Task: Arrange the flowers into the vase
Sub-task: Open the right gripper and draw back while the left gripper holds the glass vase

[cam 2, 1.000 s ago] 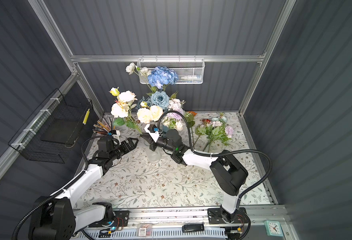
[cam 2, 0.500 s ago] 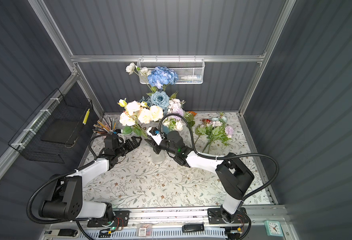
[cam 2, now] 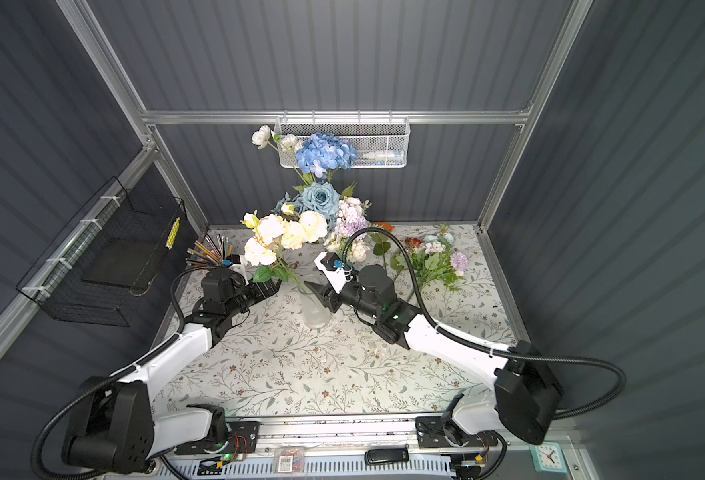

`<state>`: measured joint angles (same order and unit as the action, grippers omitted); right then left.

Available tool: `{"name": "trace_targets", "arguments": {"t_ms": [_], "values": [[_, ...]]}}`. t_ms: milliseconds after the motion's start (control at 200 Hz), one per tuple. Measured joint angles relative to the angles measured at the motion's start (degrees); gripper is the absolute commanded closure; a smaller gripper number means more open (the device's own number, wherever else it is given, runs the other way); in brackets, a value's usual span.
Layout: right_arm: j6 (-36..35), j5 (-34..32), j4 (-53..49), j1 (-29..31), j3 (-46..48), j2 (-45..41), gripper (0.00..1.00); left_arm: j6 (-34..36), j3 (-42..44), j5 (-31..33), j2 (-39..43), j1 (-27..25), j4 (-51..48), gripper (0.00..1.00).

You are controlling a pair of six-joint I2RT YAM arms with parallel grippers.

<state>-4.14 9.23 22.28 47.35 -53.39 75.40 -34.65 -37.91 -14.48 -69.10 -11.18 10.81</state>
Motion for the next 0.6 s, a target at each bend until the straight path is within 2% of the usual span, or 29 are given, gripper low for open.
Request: {"name": "trace_targets", "arguments": {"t_ms": [140, 265, 395, 595], "values": [[2.0, -3.7, -7.3, -0.2, 0.6, -4.8, 0.45, 1.9, 0.2, 1.0, 4.5, -1.7, -3.1, 0.00], [5.2, -6.0, -14.2, -1.3, 1.6, -5.6, 0.45, 4.1, 0.2, 2.1, 6.4, -5.0, -5.1, 0.00], [10.3, -7.5, -19.6, -4.1, 4.0, -4.7, 0.46, 5.1, 0.2, 2.5, 6.6, -7.0, -6.4, 0.00], [19.9, -8.2, -25.1, -12.2, 4.6, 1.5, 0.46, 5.1, 2.1, 4.2, 8.5, -7.6, -7.3, 0.00]]}}
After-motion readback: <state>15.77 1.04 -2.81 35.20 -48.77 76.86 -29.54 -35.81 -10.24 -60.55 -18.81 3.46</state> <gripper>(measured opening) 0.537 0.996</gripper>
